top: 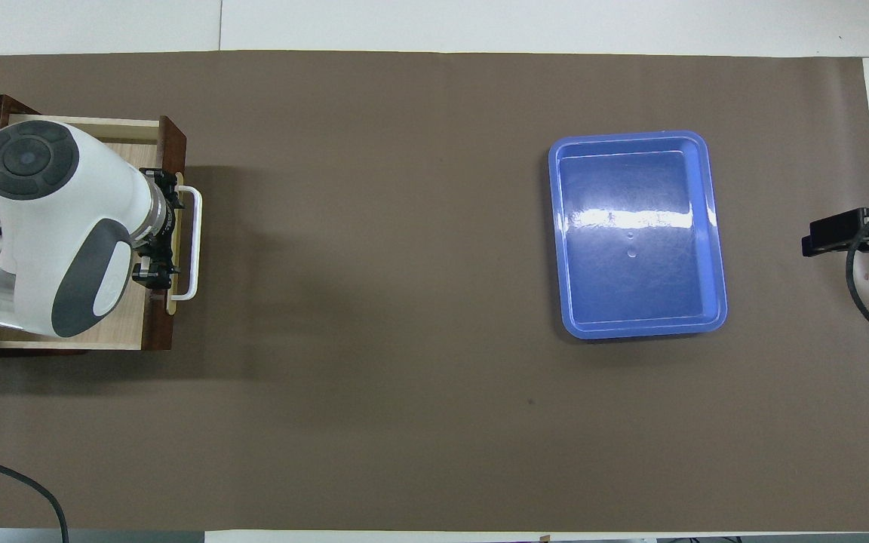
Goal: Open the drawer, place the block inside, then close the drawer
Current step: 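Push the drawer shut with the left gripper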
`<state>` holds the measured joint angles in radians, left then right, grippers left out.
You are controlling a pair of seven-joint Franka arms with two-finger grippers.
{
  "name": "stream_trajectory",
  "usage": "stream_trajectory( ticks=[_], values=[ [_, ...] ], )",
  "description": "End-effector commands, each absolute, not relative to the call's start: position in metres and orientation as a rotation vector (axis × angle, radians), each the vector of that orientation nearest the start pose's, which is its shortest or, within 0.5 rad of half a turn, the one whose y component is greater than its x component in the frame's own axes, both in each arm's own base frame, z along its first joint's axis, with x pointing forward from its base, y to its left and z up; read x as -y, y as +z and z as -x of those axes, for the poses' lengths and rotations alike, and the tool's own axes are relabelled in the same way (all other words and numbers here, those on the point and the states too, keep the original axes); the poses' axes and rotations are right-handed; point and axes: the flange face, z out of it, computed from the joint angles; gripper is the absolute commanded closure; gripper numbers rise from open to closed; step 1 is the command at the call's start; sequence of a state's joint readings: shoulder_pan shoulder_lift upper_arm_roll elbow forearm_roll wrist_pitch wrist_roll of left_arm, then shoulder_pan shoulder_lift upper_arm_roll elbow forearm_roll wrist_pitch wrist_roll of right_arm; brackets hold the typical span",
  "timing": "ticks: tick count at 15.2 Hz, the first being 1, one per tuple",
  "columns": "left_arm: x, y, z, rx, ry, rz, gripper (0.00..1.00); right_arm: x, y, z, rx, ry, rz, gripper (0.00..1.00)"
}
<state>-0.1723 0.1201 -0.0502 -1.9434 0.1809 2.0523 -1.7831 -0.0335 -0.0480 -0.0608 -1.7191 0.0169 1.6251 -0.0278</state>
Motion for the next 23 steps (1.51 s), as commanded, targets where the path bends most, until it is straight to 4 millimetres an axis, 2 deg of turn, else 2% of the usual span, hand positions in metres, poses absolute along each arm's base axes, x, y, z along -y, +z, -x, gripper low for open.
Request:
stream_trajectory(
  ticks=[1,6,7,9,11,19,21,23],
  values=[
    [0.099,0.424,-0.568,1.993,-0.267,2.269,0.00,0.051,0.589,-0.535,-0.125,0.059,3.106,0.00],
    [0.081,0.431,-0.575,1.961,-0.327,2.230,0.00,0.050,0.589,-0.535,-0.119,0.058,3.112,0.00],
    [0.065,0.433,-0.578,1.981,-0.335,2.202,0.00,0.049,0.591,-0.534,-0.117,0.055,3.113,0.00],
    [0.049,0.437,-0.582,2.012,-0.348,2.177,0.00,0.049,0.590,-0.534,-0.117,0.058,3.112,0.00],
    [0.024,0.437,-0.585,2.054,-0.350,2.138,0.00,0.049,0.591,-0.534,-0.112,0.055,3.113,0.00],
    [-0.068,0.439,-0.588,2.049,-0.380,2.163,0.00,0.046,0.593,-0.532,-0.107,0.055,3.114,0.00],
    [-0.082,0.439,-0.586,2.033,-0.373,2.172,0.00,0.050,0.592,-0.530,-0.116,0.060,3.113,0.00],
    [-0.077,0.443,-0.590,2.026,-0.371,2.178,0.00,0.049,0.592,-0.530,-0.116,0.065,3.113,0.00]
  ],
)
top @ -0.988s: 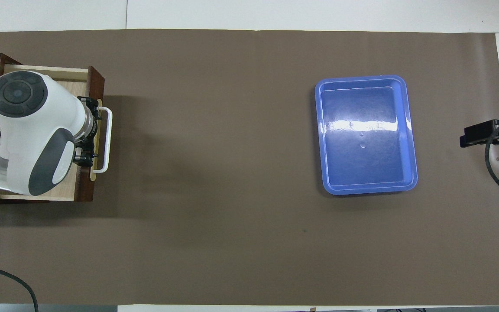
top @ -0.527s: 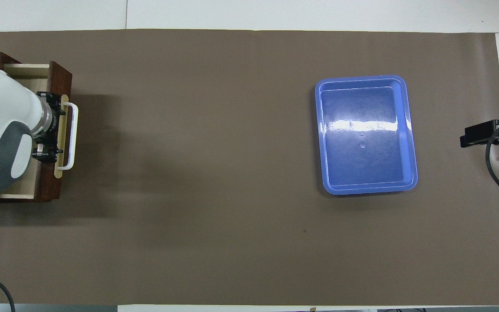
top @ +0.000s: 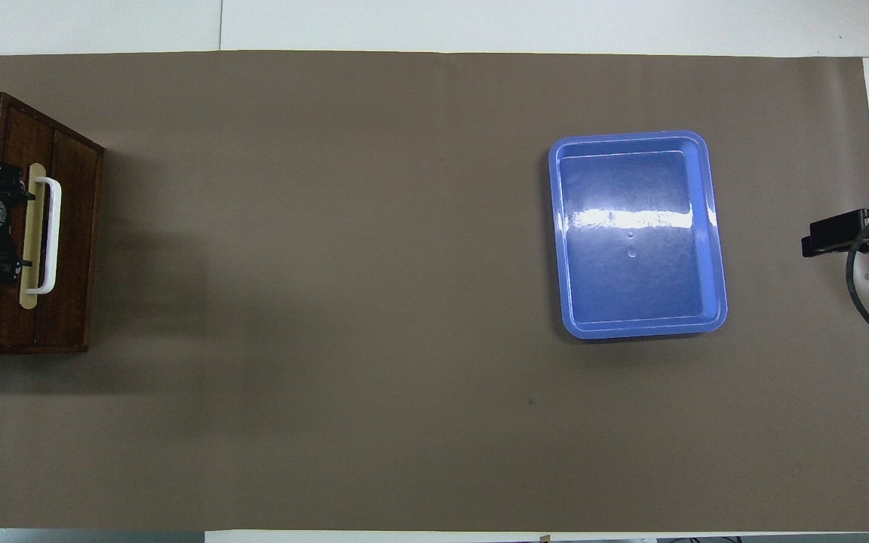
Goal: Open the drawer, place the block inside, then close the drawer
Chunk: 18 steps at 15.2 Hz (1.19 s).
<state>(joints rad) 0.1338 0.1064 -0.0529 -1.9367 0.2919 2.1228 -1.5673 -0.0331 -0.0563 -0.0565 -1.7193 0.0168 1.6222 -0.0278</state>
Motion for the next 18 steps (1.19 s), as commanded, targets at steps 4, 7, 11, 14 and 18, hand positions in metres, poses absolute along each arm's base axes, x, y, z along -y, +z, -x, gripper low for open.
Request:
stream_trajectory(
  ticks=[4,7,11,14,18],
  values=[
    [-0.015,0.482,-0.586,1.947,-0.285,2.270,0.00,0.050,0.592,-0.530,-0.119,0.067,3.113,0.00],
    [0.014,0.537,-0.564,1.727,-0.194,2.493,0.00,0.050,0.592,-0.530,-0.119,0.065,3.113,0.00],
    [0.025,0.568,-0.529,1.055,0.007,2.850,0.00,0.050,0.592,-0.530,-0.119,0.065,3.113,0.00],
    [0.033,0.576,-0.521,0.593,0.111,2.974,0.00,0.050,0.592,-0.530,-0.119,0.067,3.113,0.00],
    [0.020,0.575,-0.529,0.192,0.286,3.138,0.00,0.050,0.592,-0.530,-0.119,0.067,3.113,0.00]
  ],
)
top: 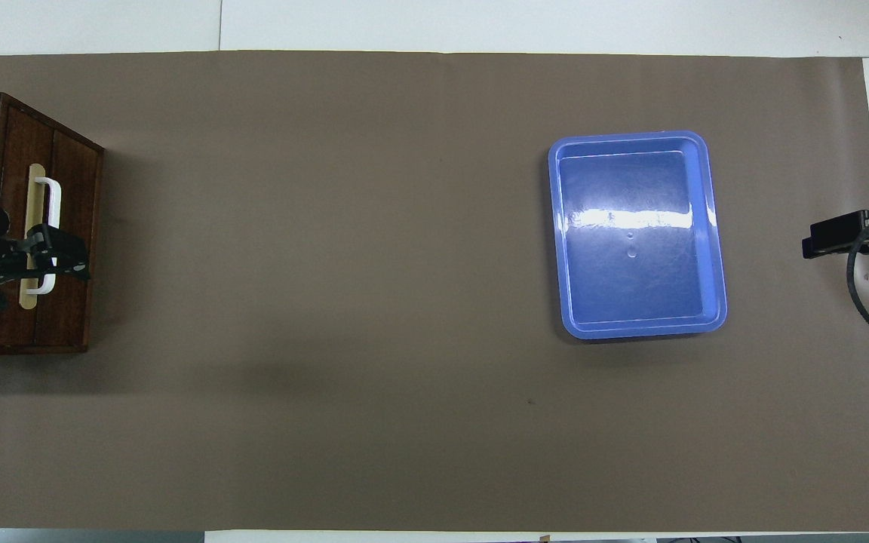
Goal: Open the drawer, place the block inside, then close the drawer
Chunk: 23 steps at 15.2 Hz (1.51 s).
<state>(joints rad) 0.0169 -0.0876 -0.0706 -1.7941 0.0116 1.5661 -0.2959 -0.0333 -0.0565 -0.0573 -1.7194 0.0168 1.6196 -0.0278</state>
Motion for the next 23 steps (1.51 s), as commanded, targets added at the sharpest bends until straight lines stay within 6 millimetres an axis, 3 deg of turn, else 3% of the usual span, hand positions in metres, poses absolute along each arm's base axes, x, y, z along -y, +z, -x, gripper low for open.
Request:
stream_trajectory(
  ticks=[1,4,13,17,23],
  values=[
    [0.025,0.585,-0.537,0.089,0.298,3.144,0.00,0.050,0.592,-0.530,-0.119,0.065,3.113,0.00],
    [0.028,0.591,-0.554,0.020,0.271,3.148,0.00,0.050,0.592,-0.530,-0.119,0.065,3.113,0.00],
    [0.030,0.592,-0.547,-0.019,0.258,3.151,0.00,0.051,0.591,-0.530,-0.123,0.068,3.122,0.00],
    [0.038,0.593,-0.550,-0.040,0.220,3.153,0.00,0.052,0.592,-0.530,-0.119,0.068,3.142,0.00],
    [0.034,0.595,-0.553,-0.025,0.186,3.156,0.00,0.052,0.591,-0.529,-0.117,0.070,3.142,0.00]
  ],
)
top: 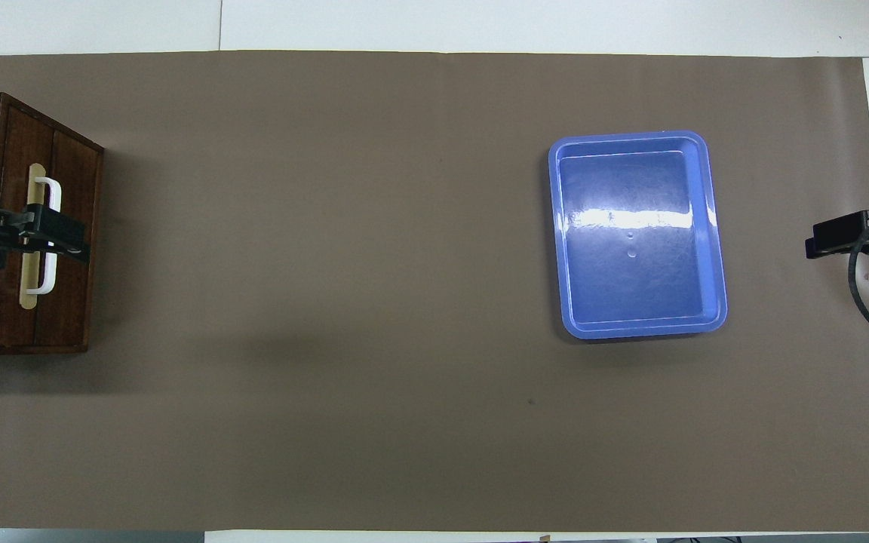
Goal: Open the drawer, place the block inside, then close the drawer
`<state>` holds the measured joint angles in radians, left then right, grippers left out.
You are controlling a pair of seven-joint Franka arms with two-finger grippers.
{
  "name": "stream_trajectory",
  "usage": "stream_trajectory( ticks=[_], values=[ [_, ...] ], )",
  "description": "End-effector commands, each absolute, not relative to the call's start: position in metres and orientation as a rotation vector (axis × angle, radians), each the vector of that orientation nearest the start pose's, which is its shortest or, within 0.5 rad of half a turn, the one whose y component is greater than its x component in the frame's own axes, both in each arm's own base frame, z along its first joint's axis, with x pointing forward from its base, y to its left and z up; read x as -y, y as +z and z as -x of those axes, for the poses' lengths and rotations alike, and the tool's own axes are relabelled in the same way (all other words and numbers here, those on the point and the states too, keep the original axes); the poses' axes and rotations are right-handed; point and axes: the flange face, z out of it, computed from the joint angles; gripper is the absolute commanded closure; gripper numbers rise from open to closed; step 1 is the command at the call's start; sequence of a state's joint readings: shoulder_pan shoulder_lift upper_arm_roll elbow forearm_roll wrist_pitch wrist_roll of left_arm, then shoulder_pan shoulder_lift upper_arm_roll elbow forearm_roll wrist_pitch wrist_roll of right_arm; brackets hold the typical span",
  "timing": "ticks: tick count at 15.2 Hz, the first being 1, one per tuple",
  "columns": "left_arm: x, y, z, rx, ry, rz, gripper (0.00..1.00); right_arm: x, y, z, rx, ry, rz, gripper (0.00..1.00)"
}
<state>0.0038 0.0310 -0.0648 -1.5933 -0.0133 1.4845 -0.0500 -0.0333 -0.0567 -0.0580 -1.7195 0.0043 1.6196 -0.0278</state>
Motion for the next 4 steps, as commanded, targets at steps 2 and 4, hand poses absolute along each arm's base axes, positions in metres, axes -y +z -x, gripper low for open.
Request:
stream_trajectory(
  ticks=[2,4],
  values=[
    [0.0336,0.5949,-0.5532,-0.025,0.183,3.155,0.00,0.0531,0.5914,-0.5294,-0.119,0.070,3.142,0.00],
    [0.0353,0.5945,-0.5525,-0.030,0.191,3.154,0.00,0.0539,0.5914,-0.5293,-0.122,0.070,3.141,0.00]
  ],
)
